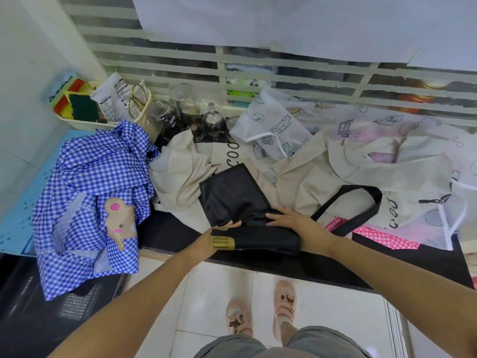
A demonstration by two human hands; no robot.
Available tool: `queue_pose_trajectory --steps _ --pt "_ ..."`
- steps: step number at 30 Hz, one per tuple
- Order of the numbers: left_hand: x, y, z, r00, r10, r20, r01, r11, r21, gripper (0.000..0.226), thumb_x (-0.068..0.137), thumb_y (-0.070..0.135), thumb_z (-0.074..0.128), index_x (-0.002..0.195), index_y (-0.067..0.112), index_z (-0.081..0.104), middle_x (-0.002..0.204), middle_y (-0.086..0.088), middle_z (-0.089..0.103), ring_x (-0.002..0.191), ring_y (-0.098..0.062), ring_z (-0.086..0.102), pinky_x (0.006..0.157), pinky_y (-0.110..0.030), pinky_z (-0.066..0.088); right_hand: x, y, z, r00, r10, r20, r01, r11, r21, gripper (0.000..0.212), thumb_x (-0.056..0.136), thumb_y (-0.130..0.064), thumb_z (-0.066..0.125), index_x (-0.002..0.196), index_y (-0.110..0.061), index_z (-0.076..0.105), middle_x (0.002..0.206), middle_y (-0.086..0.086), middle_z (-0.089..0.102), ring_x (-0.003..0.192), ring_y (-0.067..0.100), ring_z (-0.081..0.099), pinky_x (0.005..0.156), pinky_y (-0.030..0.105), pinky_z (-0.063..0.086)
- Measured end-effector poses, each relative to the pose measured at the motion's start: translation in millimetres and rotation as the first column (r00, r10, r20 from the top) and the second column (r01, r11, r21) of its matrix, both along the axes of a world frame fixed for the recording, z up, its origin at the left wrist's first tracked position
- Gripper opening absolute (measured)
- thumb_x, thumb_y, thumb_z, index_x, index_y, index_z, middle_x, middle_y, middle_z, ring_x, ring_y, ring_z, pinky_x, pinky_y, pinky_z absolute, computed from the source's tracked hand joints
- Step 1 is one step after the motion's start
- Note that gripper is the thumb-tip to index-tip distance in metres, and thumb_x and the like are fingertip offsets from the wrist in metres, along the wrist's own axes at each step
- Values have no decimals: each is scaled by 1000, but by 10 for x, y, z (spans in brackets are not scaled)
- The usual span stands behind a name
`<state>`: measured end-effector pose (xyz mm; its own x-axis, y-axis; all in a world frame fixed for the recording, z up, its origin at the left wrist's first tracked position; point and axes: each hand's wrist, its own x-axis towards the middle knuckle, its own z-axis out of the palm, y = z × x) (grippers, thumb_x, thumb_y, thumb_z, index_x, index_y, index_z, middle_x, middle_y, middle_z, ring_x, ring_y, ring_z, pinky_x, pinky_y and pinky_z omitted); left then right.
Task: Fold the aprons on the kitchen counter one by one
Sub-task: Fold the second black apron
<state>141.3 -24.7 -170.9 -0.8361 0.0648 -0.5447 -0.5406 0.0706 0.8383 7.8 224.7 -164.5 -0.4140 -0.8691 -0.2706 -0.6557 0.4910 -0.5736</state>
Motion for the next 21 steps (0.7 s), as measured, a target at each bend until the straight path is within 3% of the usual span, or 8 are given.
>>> queue_pose_trajectory --steps 3,5,6,8,11,15,18,21 --pt "-45 -166 32 982 151 117 -162 982 94 33 94 -15 40 109 6 61 111 -7 62 103 -18 60 96 -21 43 -41 -239 258 966 -221 133 220 975 26 39 90 -13 63 128 -14 58 120 -6 61 122 11 50 106 26 38" --pt "-60 -290 62 978 111 177 -143 973 183 27 88 8 65 116 8 64 118 -4 67 114 -18 59 105 -29 40 -111 -352 411 828 -367 423 357 928 107 29 91 -23 63 118 -12 63 97 -9 67 106 16 61 93 21 46" --pt "-62 -371 36 975 63 214 -108 972 207 48 81 24 74 124 10 60 124 -3 65 119 -18 57 108 -32 37 -142 -409 454 765 -392 510 376 916 140 29 91 -30 63 115 -15 64 100 -7 68 105 15 62 93 22 45" --pt "-40 -473 -6 968 5 251 -56 979 198 72 69 38 81 130 11 56 127 -4 64 120 -19 58 110 -35 37 -178 -498 474 765 -415 493 356 910 213 36 92 -43 56 111 -13 64 108 -1 67 104 17 61 96 28 44" --pt "-33 -472 -34 952 122 279 -176 968 176 52 80 28 74 125 6 58 121 -10 67 115 -22 61 106 -37 43 -187 -570 391 758 -497 422 419 867 269 39 98 -45 43 102 -11 60 101 -1 62 100 20 56 90 26 40" --pt "-91 -432 -184 933 300 196 -276 950 -144 31 91 29 64 105 1 68 104 -12 71 100 -24 66 94 -35 51 -261 -606 244 559 -614 557 544 779 313 74 81 -68 53 130 -12 55 128 -1 59 116 19 55 107 30 37" --pt "-138 -367 -241 964 255 81 -209 906 -368 39 97 32 54 75 -1 56 76 -13 58 74 -22 54 70 -31 43 -259 -600 245 641 -561 524 463 827 319 59 84 -48 66 129 -12 55 124 -4 61 111 15 56 105 30 39" --pt "-172 -312 -235 979 202 -18 -181 829 -529 37 101 29 45 70 8 44 73 -13 53 70 -17 47 66 -29 34 -280 -600 126 700 -562 441 478 827 296 48 96 -37 53 133 -7 50 131 5 56 121 23 51 106 31 36"
